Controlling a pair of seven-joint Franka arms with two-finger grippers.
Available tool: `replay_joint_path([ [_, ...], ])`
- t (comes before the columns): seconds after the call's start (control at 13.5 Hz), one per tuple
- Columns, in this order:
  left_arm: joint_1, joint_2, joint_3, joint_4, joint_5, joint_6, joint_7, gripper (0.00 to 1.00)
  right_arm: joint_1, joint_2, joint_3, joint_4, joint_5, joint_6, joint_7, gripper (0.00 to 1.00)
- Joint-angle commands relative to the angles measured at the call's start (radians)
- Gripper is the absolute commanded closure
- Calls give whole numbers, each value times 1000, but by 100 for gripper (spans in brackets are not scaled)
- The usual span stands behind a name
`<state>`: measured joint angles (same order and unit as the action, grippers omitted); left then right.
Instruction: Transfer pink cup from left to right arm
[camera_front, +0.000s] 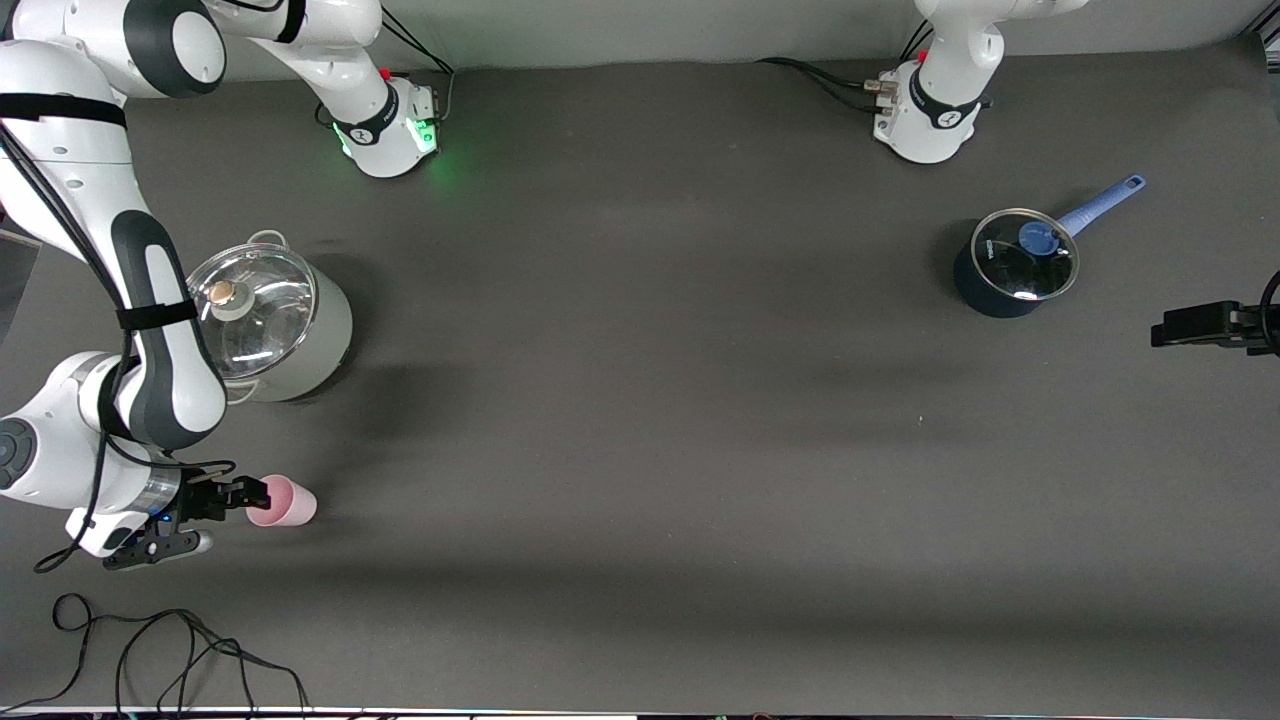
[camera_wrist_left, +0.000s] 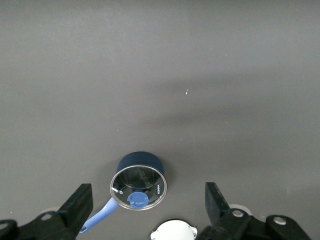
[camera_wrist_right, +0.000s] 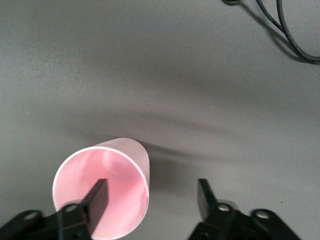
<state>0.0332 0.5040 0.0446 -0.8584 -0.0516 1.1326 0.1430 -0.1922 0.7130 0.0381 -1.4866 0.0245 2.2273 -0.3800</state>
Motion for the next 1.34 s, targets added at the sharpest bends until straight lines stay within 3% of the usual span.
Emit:
replay_joint_path([
  [0.0, 13, -91, 0, -147, 6, 74, -17, 0, 8, -65, -4, 6, -8, -84, 0, 1],
  [0.3, 2, -344, -6, -580, 10, 335, -7, 0, 20, -206, -9, 5, -11, -225, 88, 1],
  [0.59, -1, -501, -17, -839, 10, 490, -3, 0, 36, -372, -9, 5, -20, -380, 189, 0],
  [0.96, -29, -513, -34, -855, 10, 489, -22, 0, 40, -552, -4, -6, -23, -537, 280, 0],
  [1.26, -61, -521, -46, -834, 19, 450, -54, 0, 103, -624, -7, -15, -18, -620, 352, 0],
])
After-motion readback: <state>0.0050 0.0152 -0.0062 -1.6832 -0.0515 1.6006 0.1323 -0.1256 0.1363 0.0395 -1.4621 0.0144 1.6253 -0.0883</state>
